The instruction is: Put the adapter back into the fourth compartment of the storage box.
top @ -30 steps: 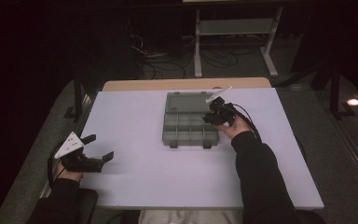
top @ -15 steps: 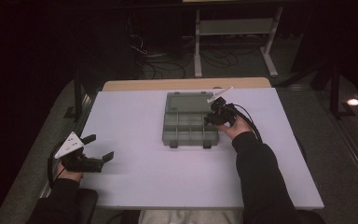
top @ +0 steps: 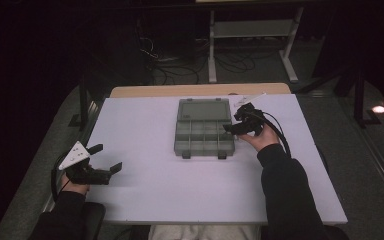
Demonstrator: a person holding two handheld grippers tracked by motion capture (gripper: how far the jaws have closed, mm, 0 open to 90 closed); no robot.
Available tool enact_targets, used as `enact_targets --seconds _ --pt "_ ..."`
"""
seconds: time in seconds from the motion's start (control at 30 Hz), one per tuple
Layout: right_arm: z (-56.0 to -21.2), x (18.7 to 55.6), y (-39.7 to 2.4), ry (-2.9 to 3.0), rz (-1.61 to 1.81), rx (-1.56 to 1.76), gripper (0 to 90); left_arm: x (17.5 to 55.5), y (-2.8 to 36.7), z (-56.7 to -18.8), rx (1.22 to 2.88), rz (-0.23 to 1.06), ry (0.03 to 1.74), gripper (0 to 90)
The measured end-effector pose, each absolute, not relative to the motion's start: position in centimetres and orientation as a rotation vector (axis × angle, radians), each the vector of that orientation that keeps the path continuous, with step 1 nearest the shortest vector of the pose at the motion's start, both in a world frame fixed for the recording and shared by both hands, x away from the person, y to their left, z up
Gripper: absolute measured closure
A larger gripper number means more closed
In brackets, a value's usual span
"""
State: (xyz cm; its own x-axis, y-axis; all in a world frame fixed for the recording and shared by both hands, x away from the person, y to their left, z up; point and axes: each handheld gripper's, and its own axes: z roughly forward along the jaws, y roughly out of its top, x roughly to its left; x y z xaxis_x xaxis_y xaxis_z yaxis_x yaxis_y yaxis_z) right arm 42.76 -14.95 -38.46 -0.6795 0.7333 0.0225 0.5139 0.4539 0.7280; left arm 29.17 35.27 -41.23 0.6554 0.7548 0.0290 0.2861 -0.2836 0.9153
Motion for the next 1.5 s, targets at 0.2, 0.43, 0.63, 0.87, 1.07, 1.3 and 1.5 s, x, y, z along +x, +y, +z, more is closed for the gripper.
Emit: enact_targets --seconds 0.2,0.43,0.63,0.87,1.07,1.3,1.5 --pt "-37.9 42.4 -15.8 2.383 1.086 1.115 12.6 29.1 35.3 -41.2 1.856 0.577 0.827 0.0" --pt "-37.3 41.5 -16.8 2.359 1.104 1.13 0.9 29.1 35.3 -41.2 1.852 0.578 0.827 0.0" --pt "-37.2 40.9 -17.4 2.347 1.117 1.136 0.0 29.1 35.3 -41.2 1.852 0.577 0.828 0.0" --pt "-37.1 39.0 -18.7 2.328 1.144 1.118 0.0 29.1 35.3 -41.2 1.85 0.578 0.829 0.0" --pt "-36.8 37.9 -19.4 2.307 1.182 1.111 0.0 29.1 35.3 -41.2 1.848 0.578 0.831 0.0" --pt "-36.8 35.7 -20.9 2.262 1.243 1.111 0.0 29.0 35.3 -41.2 1.848 0.58 0.832 0.0" --pt "-37.4 34.2 -21.9 2.243 1.261 1.117 0.0 29.0 35.3 -41.1 1.848 0.581 0.83 0.0"
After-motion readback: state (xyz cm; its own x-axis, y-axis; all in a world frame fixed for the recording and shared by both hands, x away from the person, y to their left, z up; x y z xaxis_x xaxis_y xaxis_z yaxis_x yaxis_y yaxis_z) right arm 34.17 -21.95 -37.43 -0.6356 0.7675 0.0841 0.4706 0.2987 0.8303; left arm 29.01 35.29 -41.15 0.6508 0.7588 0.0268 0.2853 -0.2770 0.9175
